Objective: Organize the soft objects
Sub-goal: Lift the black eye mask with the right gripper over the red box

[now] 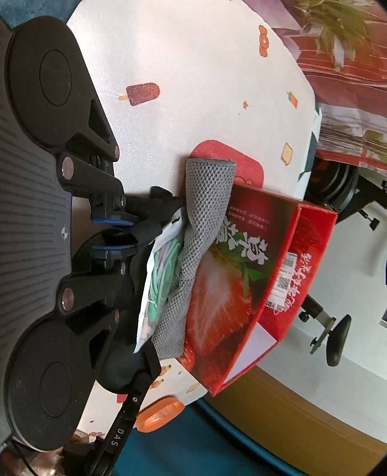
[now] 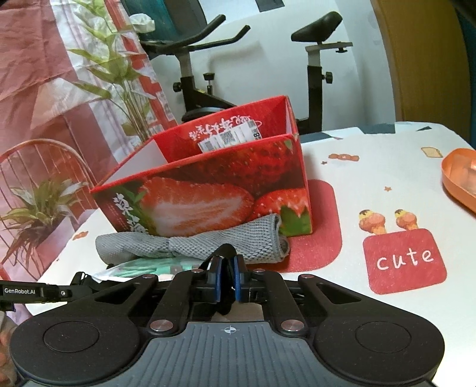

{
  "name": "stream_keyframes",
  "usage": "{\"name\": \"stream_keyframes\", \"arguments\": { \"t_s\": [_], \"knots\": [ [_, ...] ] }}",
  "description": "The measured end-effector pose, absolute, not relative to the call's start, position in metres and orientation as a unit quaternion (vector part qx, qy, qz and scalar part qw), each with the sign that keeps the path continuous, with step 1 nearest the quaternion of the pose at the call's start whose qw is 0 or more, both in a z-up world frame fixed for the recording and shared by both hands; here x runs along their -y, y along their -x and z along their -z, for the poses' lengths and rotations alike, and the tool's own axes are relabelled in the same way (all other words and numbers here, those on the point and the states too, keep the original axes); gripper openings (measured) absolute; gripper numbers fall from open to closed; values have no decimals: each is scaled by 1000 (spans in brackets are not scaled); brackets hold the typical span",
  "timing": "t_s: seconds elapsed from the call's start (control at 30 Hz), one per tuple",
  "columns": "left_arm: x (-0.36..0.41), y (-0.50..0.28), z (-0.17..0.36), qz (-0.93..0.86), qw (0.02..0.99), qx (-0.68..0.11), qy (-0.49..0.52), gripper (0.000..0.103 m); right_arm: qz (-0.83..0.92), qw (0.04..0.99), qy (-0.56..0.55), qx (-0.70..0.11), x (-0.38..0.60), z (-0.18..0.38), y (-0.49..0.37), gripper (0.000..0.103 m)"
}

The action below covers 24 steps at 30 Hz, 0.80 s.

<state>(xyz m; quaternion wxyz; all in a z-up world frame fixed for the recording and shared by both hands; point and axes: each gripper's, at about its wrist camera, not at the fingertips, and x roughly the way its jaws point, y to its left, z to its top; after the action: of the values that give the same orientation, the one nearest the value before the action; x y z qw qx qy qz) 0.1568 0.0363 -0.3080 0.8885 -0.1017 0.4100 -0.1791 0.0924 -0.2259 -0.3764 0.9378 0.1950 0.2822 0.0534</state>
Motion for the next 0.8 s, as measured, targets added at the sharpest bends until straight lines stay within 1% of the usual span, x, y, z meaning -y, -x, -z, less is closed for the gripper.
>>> {"name": "stream_keyframes", "arguments": {
  "t_s": [0.33,0.6,0.8],
  "knots": [
    [-39,-141,289,188,902,-376,103,11,-57,943,-193,-265,223,364,-77,8],
    [-37,-128,266,202,922,-318,91,10,-59,955,-185,-222,222,346,-63,8],
    [-40,-128,260,195,930,-296,101,10,-62,961,-182,-200,222,337,-59,8]
  ]
}}
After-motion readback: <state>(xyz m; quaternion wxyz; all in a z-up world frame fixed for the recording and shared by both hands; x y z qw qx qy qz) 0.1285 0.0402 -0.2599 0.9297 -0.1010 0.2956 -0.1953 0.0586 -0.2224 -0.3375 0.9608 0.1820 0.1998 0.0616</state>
